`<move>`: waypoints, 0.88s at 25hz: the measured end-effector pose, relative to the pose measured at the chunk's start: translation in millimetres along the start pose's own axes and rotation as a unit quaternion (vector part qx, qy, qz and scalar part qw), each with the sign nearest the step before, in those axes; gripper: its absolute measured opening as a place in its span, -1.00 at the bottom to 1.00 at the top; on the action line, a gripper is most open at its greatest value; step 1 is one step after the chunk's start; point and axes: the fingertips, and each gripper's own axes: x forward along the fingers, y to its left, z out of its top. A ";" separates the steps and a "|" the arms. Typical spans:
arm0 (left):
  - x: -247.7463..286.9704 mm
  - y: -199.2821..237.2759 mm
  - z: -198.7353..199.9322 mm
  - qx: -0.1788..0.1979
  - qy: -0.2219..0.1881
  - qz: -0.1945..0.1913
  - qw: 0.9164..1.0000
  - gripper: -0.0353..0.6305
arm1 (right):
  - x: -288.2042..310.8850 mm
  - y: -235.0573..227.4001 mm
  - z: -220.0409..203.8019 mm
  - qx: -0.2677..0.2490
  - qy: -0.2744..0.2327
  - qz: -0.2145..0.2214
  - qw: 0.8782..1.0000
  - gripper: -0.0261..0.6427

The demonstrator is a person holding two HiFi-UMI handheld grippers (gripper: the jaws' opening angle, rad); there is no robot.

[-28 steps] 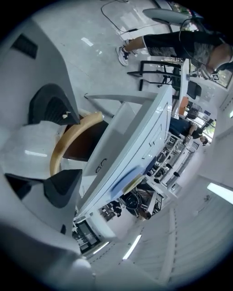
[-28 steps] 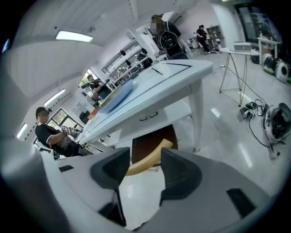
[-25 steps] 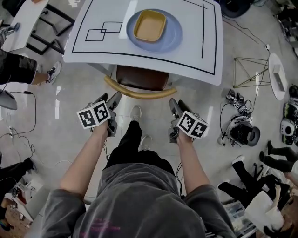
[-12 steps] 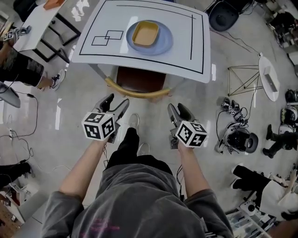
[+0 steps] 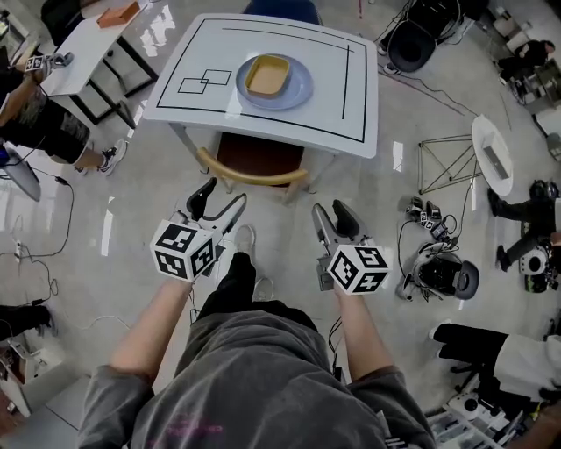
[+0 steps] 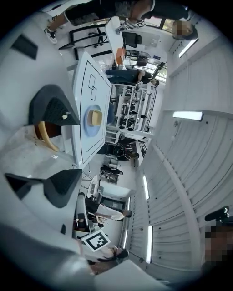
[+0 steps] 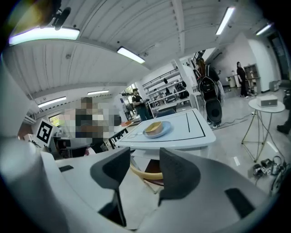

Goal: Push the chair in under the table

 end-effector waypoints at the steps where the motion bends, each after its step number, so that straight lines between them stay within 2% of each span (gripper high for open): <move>1: -4.6 -4.8 5.9 0.001 -0.007 -0.002 1.000 0.00 | -5.0 3.0 4.0 -0.006 -0.004 0.003 1.000 -0.31; 7: -33.6 -26.7 39.4 0.016 -0.052 -0.012 0.998 -0.02 | -26.1 21.6 23.8 -0.024 -0.023 0.021 0.999 -0.31; 11: -44.9 -32.5 51.7 0.018 -0.064 -0.019 0.998 -0.02 | -37.2 32.5 37.9 -0.032 -0.041 0.027 0.998 -0.31; 22: -85.7 -34.5 79.5 0.064 -0.109 -0.061 0.990 -0.06 | -50.5 84.9 58.6 -0.056 -0.078 0.024 0.995 -0.31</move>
